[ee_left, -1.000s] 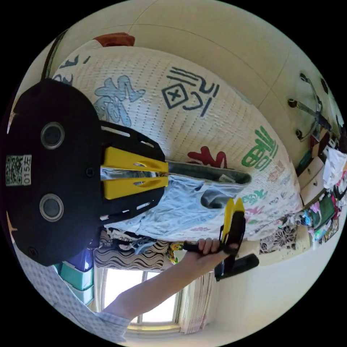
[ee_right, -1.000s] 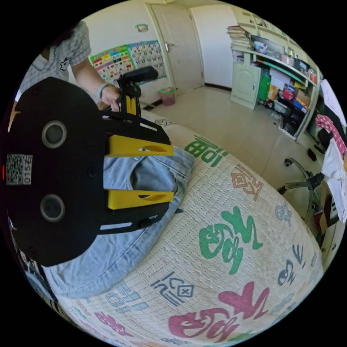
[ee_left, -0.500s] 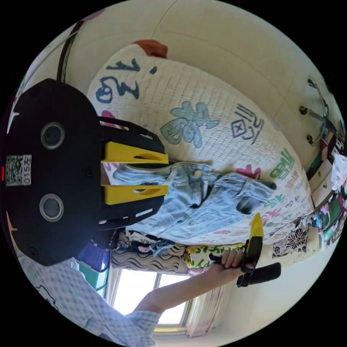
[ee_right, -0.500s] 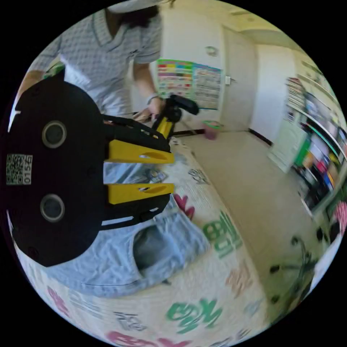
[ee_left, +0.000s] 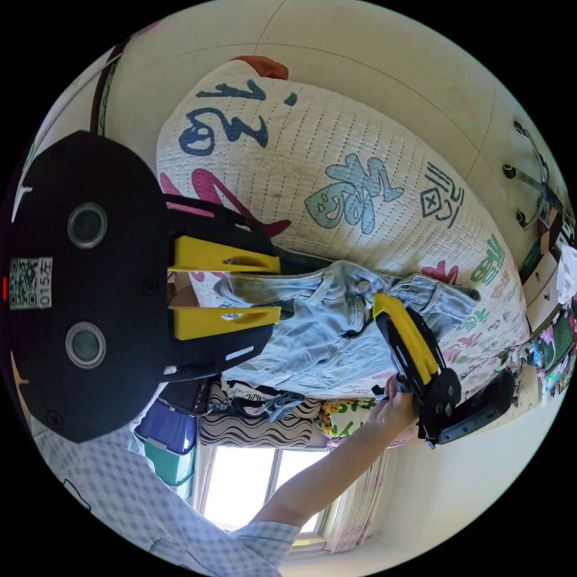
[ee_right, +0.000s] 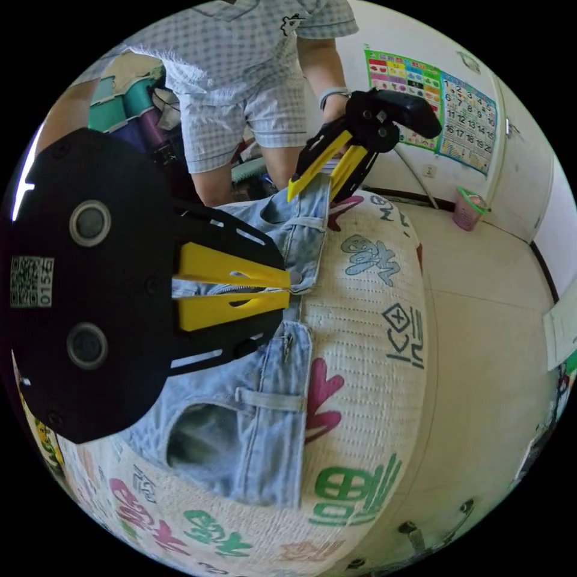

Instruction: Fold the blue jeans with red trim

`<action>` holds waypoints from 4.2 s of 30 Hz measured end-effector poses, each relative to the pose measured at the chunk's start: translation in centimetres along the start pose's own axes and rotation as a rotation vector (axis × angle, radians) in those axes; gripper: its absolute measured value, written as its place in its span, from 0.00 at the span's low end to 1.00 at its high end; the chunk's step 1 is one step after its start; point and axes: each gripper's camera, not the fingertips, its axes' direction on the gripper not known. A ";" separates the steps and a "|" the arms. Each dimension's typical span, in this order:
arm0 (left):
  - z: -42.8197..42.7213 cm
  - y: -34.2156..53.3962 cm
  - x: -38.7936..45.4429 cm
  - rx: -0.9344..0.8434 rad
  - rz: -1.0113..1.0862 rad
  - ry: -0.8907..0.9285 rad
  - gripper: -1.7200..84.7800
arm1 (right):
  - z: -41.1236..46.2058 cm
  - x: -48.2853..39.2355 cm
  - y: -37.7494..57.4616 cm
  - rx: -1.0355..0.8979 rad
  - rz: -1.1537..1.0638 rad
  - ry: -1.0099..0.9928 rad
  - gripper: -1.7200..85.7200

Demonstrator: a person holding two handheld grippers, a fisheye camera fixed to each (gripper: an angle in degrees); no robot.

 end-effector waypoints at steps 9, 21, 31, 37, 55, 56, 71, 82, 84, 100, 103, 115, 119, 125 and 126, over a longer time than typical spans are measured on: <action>3.3 -1.7 0.6 0.042 0.005 -0.242 0.08 | -4.9 -1.0 5.3 0.169 0.243 0.127 0.03; 9.0 0.9 -1.6 0.099 -0.320 0.114 0.17 | -6.6 -14.1 30.2 0.697 0.789 -0.221 0.09; 13.9 -0.8 4.1 0.009 -0.117 -0.148 0.07 | 4.4 -32.1 51.1 0.704 1.473 -0.565 0.08; 16.6 -0.1 8.5 0.002 -0.162 -0.453 0.13 | 7.2 -40.0 60.8 0.809 1.690 -0.579 0.10; 63.6 1.8 43.0 -0.579 0.796 -0.477 0.12 | 5.9 -39.8 86.0 1.041 1.795 -0.525 0.02; 65.0 2.3 43.8 -0.600 0.840 -0.539 0.12 | 5.7 -39.8 85.4 0.979 1.790 -0.506 0.01; 79.5 12.4 46.2 -0.683 1.397 -1.155 0.10 | -2.1 -47.0 75.8 0.581 1.859 0.117 0.01; 80.5 16.3 44.7 -0.587 1.614 -1.204 0.08 | -3.2 -52.6 77.5 0.733 1.926 0.025 0.01; 80.2 17.0 44.5 -0.577 1.676 -1.252 0.05 | -3.3 -53.5 78.3 0.778 1.948 -0.027 0.01; 60.7 10.7 35.7 -0.400 1.087 -1.357 0.10 | -3.6 -72.5 77.8 1.075 2.015 -0.222 0.07; 51.5 7.7 29.0 -0.271 0.466 -1.086 0.11 | -1.3 -75.7 78.1 1.138 2.063 -0.366 0.09; 29.8 14.0 7.5 0.417 -0.563 -0.336 0.14 | 5.9 -82.7 82.5 1.408 2.299 -0.677 0.13; 27.1 15.3 5.7 0.508 -0.624 -0.345 0.15 | 6.6 -83.1 83.5 1.483 2.277 -0.733 0.14; 24.5 14.7 1.9 0.522 -0.658 -0.177 0.17 | 7.2 -81.9 84.6 1.590 2.196 -0.782 0.14; 23.9 14.3 1.5 0.504 -0.633 -0.191 0.16 | 7.2 -81.7 84.7 1.594 2.188 -0.785 0.14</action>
